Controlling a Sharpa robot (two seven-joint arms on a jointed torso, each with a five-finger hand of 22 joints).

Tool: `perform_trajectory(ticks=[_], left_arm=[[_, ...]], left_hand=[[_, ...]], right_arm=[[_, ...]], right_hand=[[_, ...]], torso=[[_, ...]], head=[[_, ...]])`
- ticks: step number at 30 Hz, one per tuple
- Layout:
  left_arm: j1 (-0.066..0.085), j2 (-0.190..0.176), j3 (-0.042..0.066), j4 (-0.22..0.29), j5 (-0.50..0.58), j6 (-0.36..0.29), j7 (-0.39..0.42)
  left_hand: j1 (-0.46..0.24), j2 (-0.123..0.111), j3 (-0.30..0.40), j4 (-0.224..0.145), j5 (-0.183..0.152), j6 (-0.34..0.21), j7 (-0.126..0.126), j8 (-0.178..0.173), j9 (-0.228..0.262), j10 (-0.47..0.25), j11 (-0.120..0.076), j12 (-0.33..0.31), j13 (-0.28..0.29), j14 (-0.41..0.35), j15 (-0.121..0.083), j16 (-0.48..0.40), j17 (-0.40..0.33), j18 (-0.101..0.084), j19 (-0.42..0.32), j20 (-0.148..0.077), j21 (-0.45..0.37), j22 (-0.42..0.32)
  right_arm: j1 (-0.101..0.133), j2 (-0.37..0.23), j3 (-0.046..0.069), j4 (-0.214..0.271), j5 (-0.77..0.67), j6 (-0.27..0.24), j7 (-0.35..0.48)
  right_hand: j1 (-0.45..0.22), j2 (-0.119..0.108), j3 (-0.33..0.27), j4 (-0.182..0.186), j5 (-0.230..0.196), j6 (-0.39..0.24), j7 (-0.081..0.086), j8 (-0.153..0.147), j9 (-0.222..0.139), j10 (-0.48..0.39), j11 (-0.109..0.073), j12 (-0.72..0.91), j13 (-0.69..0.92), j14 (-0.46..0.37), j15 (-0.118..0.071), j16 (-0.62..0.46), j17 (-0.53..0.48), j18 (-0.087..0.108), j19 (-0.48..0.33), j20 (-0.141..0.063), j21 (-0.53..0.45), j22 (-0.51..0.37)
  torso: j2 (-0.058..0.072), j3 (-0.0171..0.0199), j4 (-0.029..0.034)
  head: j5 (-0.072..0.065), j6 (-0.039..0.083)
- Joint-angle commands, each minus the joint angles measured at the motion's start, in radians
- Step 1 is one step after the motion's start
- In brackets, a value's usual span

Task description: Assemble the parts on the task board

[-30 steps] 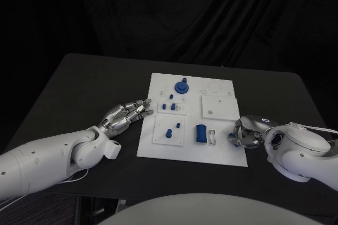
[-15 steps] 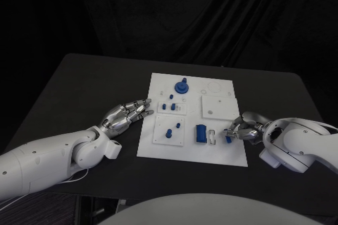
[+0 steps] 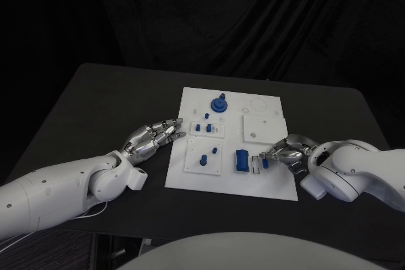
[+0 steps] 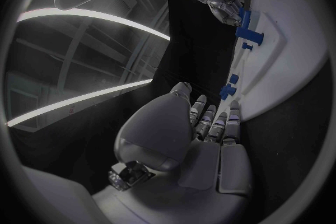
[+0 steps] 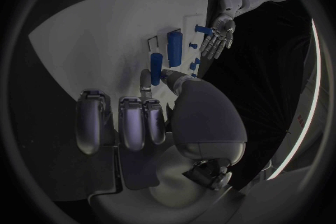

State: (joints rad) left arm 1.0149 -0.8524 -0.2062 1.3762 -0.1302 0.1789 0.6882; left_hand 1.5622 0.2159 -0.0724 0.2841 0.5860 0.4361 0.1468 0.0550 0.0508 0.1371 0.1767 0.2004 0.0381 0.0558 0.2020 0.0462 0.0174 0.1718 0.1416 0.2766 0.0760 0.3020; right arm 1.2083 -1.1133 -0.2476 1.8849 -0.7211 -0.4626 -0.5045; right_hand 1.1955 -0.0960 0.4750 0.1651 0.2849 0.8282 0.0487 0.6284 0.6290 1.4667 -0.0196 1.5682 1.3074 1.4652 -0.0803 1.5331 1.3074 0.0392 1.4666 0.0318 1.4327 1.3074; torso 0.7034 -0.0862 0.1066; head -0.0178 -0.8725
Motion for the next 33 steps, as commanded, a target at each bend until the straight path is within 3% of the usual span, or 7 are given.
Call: perform_trajectory(ticks=[1, 16, 33], left_arm=[[-0.010, 0.001, -0.007, -0.003, -0.003, -0.005, -0.034], [-0.011, 0.000, -0.007, -0.002, -0.003, -0.004, -0.034], [-0.012, 0.000, -0.007, -0.003, -0.003, -0.002, -0.036]], left_hand=[[-0.007, -0.004, 0.007, -0.001, 0.001, -0.005, -0.002, 0.003, 0.000, 0.000, 0.004, 0.005, 0.001, 0.003, 0.003, 0.005, 0.001, -0.020, 0.000, 0.009, -0.004, -0.001], [-0.006, -0.004, 0.008, -0.001, 0.001, -0.005, -0.002, 0.003, 0.000, 0.000, 0.005, 0.005, 0.001, 0.003, 0.004, 0.005, 0.001, -0.021, 0.000, 0.009, -0.004, -0.001], [-0.006, -0.004, 0.009, -0.001, 0.001, -0.004, -0.001, 0.003, 0.000, 0.000, 0.005, 0.005, 0.001, 0.003, 0.004, 0.004, 0.001, -0.021, -0.001, 0.009, -0.004, -0.003]], right_arm=[[-0.001, 0.008, 0.000, -0.007, 0.044, -0.015, 0.029], [-0.017, 0.030, 0.000, -0.008, -0.041, 0.028, 0.036], [-0.030, 0.031, 0.000, -0.006, -0.098, 0.049, 0.028]], right_hand=[[-0.008, 0.000, 0.082, -0.078, -0.002, -0.006, -0.005, 0.004, 0.002, 0.104, -0.007, 0.003, 0.263, 0.088, -0.007, -0.002, 0.176, -0.004, 0.040, -0.008, -0.001, 0.217], [-0.020, 0.004, 0.073, -0.077, -0.005, -0.018, -0.002, 0.007, 0.010, 0.104, -0.004, 0.003, 0.263, 0.087, -0.005, -0.002, 0.175, -0.002, 0.037, -0.006, -0.007, 0.215], [-0.022, 0.004, 0.070, -0.079, -0.006, -0.019, -0.002, 0.008, 0.012, 0.104, -0.004, 0.003, 0.263, 0.087, -0.004, -0.003, 0.173, -0.002, 0.036, -0.006, -0.010, 0.214]], torso=[[0.002, -0.0008, -0.0001], [0.000, 0.0023, -0.0010], [0.000, 0.0025, -0.0035]], head=[[0.006, 0.000], [0.008, 0.000], [0.009, 0.000]])
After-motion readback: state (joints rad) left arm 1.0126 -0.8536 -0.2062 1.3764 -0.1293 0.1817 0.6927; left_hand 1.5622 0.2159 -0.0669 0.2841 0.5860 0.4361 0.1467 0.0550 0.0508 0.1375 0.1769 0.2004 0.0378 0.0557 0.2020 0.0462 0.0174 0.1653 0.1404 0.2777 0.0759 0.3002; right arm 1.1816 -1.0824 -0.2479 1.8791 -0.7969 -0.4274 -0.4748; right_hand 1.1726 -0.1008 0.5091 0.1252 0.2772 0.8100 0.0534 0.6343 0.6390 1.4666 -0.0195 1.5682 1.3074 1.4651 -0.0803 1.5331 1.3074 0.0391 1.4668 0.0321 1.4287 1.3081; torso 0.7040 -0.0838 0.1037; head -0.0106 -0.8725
